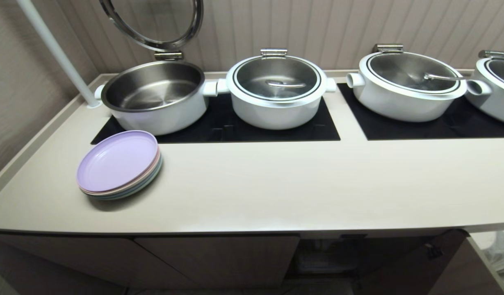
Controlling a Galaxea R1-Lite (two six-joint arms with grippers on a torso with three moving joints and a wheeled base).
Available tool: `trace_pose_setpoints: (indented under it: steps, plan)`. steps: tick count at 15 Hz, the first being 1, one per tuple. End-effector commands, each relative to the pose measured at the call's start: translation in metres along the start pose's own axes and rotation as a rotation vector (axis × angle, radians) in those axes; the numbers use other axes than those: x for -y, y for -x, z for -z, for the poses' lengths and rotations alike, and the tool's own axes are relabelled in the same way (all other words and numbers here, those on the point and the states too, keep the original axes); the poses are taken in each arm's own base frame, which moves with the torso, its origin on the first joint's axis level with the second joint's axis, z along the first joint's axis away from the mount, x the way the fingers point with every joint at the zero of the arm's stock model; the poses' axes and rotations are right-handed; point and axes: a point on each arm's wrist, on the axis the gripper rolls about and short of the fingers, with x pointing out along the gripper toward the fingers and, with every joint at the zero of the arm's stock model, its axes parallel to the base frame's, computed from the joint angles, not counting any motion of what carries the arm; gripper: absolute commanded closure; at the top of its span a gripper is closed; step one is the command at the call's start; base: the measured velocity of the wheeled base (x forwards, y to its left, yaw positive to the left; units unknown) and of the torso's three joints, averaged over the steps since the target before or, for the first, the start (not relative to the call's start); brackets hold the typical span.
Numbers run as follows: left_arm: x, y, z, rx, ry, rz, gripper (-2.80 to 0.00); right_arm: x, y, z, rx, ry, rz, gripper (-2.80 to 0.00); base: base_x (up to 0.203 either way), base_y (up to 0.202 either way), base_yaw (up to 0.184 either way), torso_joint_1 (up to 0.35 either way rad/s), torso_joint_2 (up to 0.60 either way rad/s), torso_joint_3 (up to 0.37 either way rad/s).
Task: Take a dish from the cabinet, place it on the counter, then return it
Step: Place it on the table
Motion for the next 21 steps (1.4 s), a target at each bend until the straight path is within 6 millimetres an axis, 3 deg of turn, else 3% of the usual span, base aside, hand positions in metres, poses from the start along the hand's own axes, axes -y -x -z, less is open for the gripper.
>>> trace_pose_setpoints:
  steps: [1,12,21]
  plan:
    - [0.0,0.0,0.0,0.001,0.0,-0.001,0.0,0.0,0.001,-0.003,-0.01,-0.004,-0.001,0.0,0.0,0.0,0.0,0.0,0.0,0.0]
    - [0.0,0.0,0.0,-0.001,0.0,-0.001,0.0,-0.004,0.003,-0.038,-0.03,-0.015,0.003,0.0,0.0,0.0,0.0,0.0,0.0,0.0]
    - [0.0,0.0,0.0,0.001,0.0,-0.001,0.0,-0.004,-0.003,-0.088,-0.079,-0.065,0.016,0.0,0.0,0.0,0.0,0.0,0.0,0.0]
